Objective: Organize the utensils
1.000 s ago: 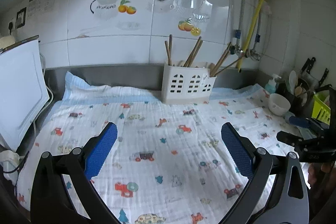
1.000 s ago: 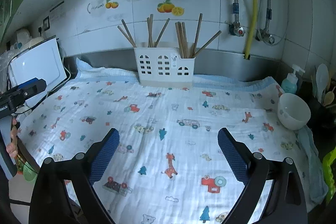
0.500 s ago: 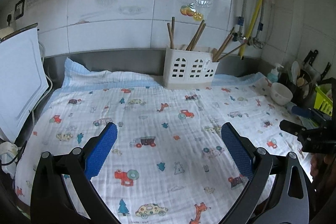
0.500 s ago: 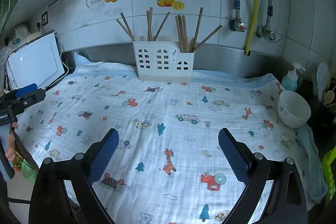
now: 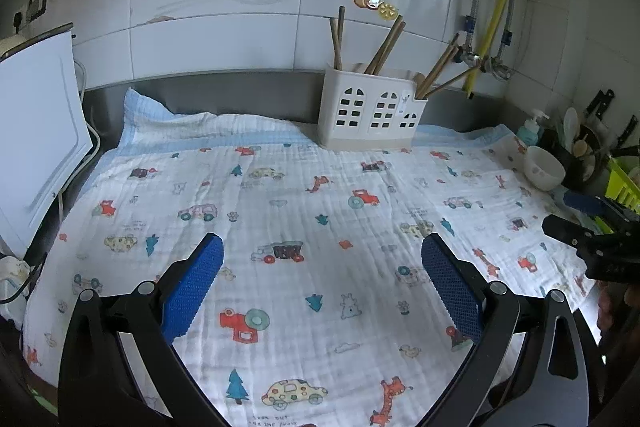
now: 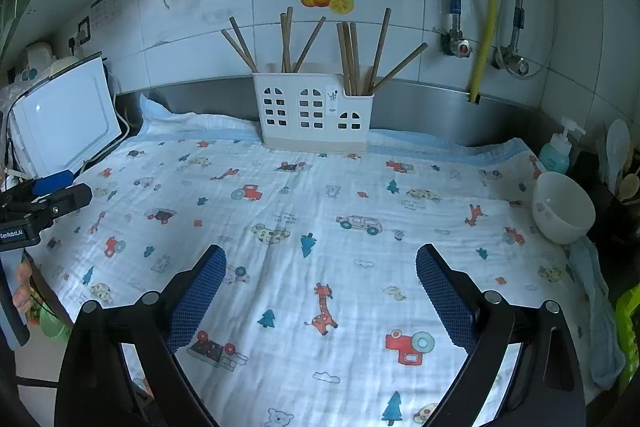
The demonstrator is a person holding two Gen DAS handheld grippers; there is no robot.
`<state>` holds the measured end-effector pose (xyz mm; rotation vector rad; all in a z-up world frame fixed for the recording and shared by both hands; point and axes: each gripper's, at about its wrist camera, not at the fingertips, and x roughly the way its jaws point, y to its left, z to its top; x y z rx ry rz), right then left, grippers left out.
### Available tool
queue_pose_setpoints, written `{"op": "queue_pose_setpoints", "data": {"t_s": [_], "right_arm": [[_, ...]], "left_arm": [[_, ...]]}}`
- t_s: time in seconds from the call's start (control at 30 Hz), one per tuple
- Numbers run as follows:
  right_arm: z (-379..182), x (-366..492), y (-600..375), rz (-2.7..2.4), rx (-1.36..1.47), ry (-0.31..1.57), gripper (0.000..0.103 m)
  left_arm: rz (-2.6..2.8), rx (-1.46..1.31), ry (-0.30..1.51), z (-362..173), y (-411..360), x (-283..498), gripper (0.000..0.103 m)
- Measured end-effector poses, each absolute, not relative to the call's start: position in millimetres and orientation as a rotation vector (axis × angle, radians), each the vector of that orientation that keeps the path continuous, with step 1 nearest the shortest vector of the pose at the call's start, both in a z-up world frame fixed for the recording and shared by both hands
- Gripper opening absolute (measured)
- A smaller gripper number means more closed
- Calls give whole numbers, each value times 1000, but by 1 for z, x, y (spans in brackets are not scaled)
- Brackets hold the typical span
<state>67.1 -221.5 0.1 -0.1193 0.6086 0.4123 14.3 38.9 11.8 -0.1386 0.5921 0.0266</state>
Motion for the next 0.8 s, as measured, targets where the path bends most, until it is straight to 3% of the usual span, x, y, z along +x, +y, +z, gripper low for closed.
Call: {"op": "queue_pose_setpoints", "data": {"t_s": [0.8], "right_arm": [[-5,68,-219,419,-120,614,93]], "left_arm": [[63,-142,613,3,39,18,98]]}}
